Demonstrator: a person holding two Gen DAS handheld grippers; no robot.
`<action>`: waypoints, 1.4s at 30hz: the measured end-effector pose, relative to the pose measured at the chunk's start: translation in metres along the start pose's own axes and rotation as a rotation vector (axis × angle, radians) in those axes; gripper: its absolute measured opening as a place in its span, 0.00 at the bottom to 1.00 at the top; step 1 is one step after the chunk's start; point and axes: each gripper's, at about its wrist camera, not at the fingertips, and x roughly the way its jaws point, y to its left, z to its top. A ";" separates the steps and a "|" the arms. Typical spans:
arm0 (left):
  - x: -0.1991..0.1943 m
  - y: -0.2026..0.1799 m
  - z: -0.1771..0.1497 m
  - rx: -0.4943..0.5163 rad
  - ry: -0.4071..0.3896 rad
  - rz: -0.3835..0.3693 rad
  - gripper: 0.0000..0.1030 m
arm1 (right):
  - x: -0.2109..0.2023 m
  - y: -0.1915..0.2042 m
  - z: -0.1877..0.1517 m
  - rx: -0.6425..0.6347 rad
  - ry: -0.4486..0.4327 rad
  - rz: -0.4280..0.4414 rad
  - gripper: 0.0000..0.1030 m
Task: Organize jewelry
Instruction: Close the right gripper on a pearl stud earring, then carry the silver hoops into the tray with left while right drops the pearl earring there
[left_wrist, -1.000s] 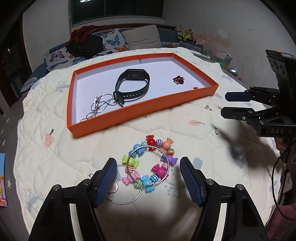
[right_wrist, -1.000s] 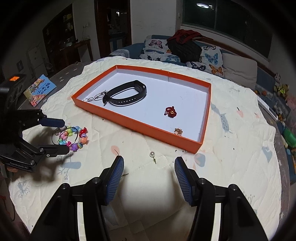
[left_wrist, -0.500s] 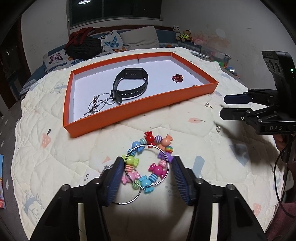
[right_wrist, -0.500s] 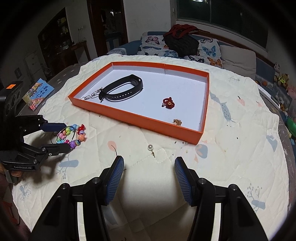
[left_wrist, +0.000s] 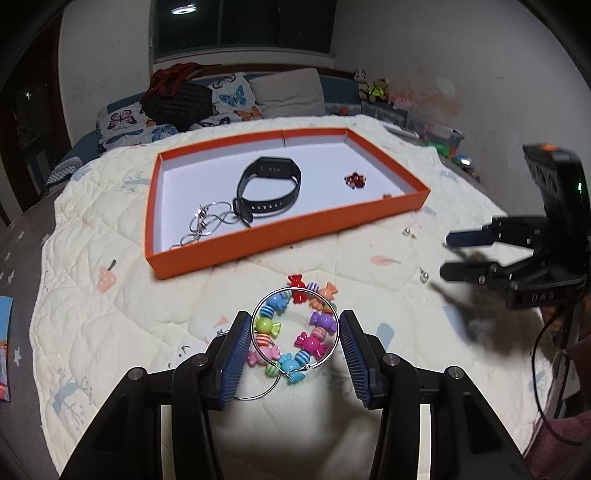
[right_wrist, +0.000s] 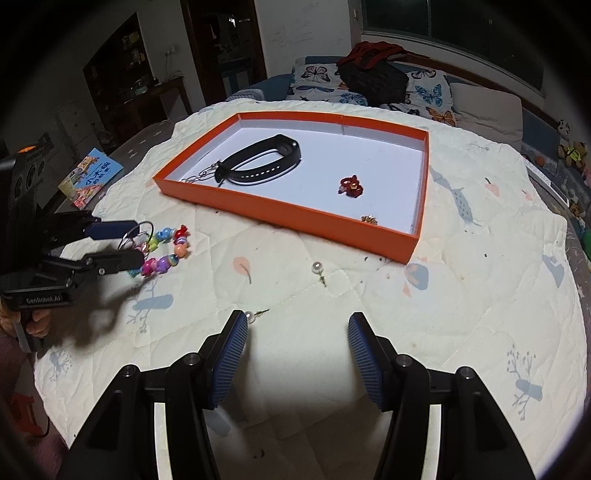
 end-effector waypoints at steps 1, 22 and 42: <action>-0.002 0.000 0.000 -0.007 -0.006 -0.001 0.50 | 0.000 0.001 0.000 0.000 0.001 0.006 0.61; -0.004 0.007 -0.010 -0.048 -0.012 -0.008 0.50 | 0.017 0.030 0.006 -0.121 0.059 0.017 0.21; -0.014 0.010 0.013 -0.056 -0.060 -0.004 0.50 | -0.009 0.021 0.017 -0.110 -0.026 -0.003 0.10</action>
